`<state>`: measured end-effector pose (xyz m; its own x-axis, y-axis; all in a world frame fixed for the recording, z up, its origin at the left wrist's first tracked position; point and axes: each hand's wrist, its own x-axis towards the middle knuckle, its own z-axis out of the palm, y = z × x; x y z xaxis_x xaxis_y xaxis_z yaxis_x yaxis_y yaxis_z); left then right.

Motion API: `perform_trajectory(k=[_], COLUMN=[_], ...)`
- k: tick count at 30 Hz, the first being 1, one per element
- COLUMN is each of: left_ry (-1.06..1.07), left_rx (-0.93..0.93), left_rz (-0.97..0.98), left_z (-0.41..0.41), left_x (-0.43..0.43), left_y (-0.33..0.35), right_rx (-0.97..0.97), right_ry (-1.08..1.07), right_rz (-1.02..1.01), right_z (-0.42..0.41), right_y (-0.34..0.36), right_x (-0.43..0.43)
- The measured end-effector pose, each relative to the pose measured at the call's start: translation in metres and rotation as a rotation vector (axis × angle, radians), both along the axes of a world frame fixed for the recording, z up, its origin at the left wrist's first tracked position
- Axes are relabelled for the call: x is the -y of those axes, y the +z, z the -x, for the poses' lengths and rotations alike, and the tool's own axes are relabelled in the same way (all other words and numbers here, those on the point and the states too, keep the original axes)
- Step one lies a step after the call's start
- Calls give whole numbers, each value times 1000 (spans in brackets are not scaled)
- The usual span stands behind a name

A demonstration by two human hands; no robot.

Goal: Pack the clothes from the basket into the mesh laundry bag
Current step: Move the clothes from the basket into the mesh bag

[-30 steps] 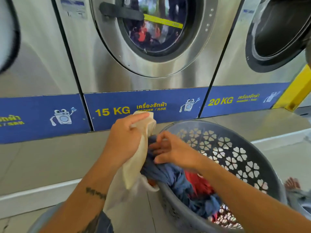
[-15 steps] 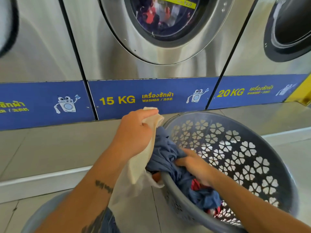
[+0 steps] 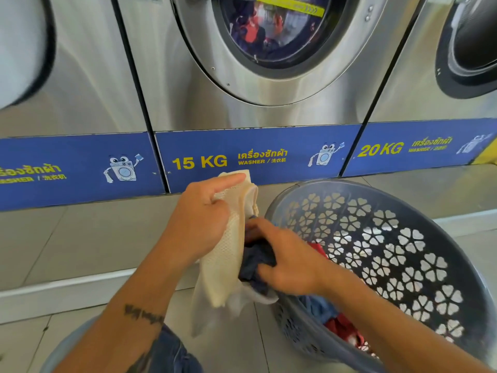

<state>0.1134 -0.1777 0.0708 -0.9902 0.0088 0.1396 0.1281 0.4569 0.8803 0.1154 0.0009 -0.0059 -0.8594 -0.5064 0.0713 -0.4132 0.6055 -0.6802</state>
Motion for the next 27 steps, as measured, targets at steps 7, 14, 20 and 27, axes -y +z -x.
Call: perform_trajectory(k=[7,14,20,27], left_ry=[7,-61,-100,-44], left_rx=[-11,-79,-172,-172], left_rz=[111,274,258,146], left_z=[3,8,5,-2], left_x=[-1,-7,-7,1], left_y=[-10,-25,-25,-17], right_rx=[935,805,-78,-135], right_ry=[-331,-316,-319,71], right_rz=[485,508,241,-273], right_z=[7,2,-7,-14], right_y=[-43,-26,22,-1], right_x=[-55,-42,4,8])
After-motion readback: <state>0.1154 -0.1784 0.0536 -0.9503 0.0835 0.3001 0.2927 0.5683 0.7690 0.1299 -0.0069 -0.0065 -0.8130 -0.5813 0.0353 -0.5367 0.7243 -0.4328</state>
